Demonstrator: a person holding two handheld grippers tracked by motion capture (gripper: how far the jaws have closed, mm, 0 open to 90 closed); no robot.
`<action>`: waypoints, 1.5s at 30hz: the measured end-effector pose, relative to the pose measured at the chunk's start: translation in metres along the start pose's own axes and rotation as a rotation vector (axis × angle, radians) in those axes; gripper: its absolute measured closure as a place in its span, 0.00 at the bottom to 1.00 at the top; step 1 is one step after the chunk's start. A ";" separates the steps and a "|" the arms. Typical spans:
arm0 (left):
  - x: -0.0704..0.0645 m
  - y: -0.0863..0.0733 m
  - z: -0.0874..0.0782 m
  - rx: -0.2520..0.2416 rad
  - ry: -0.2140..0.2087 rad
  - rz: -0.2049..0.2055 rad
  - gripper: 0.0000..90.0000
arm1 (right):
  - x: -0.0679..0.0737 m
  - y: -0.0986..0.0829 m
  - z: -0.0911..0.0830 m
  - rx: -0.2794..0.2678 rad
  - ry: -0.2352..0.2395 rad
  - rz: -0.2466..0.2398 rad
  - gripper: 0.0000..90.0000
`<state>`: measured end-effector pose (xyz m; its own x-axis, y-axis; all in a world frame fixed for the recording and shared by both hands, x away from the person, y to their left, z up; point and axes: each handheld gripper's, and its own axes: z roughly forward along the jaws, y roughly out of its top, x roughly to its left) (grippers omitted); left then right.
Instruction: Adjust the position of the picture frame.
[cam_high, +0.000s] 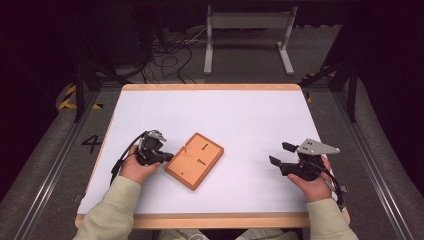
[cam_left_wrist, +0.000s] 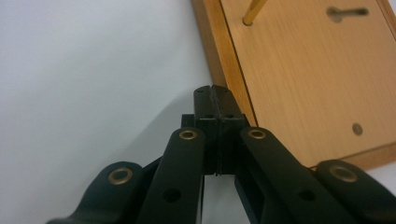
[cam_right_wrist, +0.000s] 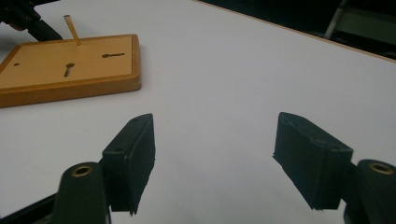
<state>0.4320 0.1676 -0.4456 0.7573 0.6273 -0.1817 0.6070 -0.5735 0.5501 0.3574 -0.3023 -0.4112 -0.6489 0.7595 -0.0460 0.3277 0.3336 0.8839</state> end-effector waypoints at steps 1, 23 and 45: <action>-0.003 0.000 0.000 0.007 -0.008 0.009 1.00 | 0.001 0.001 0.002 0.000 0.005 -0.001 0.33; -0.067 0.008 0.020 0.094 -0.195 0.266 1.00 | 0.006 0.004 0.014 0.015 0.066 -0.027 0.36; -0.067 0.009 0.015 0.105 -0.288 0.292 1.00 | 0.039 0.013 0.017 0.135 0.258 -0.092 0.85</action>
<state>0.3903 0.1123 -0.4404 0.9285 0.2660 -0.2590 0.3669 -0.7650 0.5293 0.3478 -0.2587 -0.4096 -0.8272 0.5617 0.0122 0.3370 0.4786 0.8108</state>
